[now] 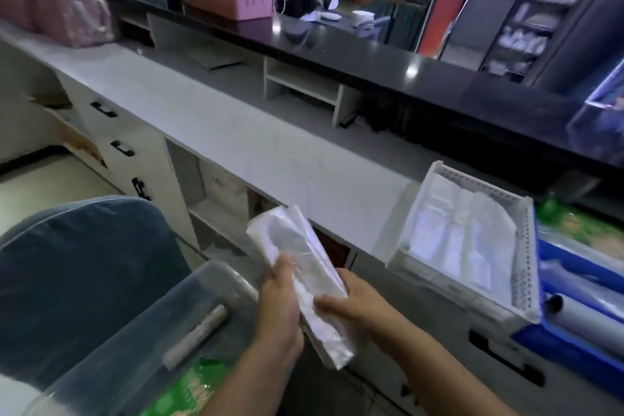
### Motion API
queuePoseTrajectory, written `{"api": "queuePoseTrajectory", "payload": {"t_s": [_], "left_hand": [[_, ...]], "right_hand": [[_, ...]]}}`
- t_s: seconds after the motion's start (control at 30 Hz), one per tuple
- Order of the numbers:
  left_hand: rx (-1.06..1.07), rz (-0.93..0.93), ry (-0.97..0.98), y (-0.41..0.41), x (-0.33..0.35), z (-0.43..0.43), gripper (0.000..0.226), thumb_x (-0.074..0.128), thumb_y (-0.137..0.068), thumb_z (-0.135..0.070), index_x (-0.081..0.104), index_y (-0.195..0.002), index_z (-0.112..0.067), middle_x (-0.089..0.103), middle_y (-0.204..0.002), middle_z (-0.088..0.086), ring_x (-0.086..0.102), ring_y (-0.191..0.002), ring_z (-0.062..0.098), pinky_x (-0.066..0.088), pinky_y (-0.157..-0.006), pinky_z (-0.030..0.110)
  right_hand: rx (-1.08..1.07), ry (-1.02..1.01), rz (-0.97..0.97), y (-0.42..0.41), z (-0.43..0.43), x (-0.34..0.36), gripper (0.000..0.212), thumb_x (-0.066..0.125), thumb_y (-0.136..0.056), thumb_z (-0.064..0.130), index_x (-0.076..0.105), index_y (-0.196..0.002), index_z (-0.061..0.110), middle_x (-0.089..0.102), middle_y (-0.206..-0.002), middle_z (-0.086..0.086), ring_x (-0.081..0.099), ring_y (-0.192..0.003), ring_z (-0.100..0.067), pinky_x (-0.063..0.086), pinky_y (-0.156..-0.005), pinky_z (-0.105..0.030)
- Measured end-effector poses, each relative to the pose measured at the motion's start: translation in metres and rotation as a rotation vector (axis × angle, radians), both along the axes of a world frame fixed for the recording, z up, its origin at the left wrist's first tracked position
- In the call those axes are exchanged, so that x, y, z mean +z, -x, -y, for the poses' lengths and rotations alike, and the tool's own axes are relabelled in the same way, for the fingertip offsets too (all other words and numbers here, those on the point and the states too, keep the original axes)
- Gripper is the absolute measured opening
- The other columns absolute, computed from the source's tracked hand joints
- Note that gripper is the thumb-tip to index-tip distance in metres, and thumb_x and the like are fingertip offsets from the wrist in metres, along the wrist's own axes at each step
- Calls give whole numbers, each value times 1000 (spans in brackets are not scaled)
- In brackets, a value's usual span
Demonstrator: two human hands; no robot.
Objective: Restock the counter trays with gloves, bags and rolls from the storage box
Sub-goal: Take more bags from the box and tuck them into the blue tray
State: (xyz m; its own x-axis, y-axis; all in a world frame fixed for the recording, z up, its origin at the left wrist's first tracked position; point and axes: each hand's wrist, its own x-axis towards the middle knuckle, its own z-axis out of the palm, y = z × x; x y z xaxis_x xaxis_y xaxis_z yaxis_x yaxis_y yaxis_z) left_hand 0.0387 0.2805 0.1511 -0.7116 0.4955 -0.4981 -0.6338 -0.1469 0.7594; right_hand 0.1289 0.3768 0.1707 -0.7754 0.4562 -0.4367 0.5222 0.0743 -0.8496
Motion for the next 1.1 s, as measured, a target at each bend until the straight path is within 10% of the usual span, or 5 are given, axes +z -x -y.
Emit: {"api": "queuePoseTrajectory", "payload": {"t_s": [0.17, 0.63, 0.97, 1.1], "left_hand": [[-47, -72, 8, -77, 26, -57, 39, 49, -90, -45, 61, -109, -13, 71, -100, 16, 70, -87, 29, 56, -81, 45], [-98, -12, -90, -242, 60, -185, 25, 66, -83, -34, 62, -96, -13, 69, -94, 13, 66, -86, 29, 55, -76, 44], [-245, -110, 44, -307, 52, -265, 42, 54, -79, -63, 62, -86, -23, 73, -88, 5, 70, -80, 25, 58, -70, 39], [-364, -162, -23, -320, 49, -299, 27, 55, -87, -46, 64, -82, -21, 74, -73, -2, 71, -68, 16, 55, -60, 29]], "right_hand": [[-62, 97, -146, -88, -51, 15, 42, 81, -66, 27, 70, -104, 11, 73, -102, -12, 68, -97, -29, 50, -95, -48], [-82, 132, -45, -305, -155, 28, 60, 84, -59, 40, 60, -113, 35, 67, -112, 2, 65, -100, -14, 53, -88, -31], [-320, -162, -2, -388, -191, 38, 27, 79, -62, 26, 67, -85, 32, 73, -85, 6, 68, -76, -3, 53, -66, -17], [-429, -232, 31, -415, -208, 42, 26, 76, -63, 15, 68, -87, 22, 73, -87, -2, 69, -81, -16, 57, -77, -34]]}}
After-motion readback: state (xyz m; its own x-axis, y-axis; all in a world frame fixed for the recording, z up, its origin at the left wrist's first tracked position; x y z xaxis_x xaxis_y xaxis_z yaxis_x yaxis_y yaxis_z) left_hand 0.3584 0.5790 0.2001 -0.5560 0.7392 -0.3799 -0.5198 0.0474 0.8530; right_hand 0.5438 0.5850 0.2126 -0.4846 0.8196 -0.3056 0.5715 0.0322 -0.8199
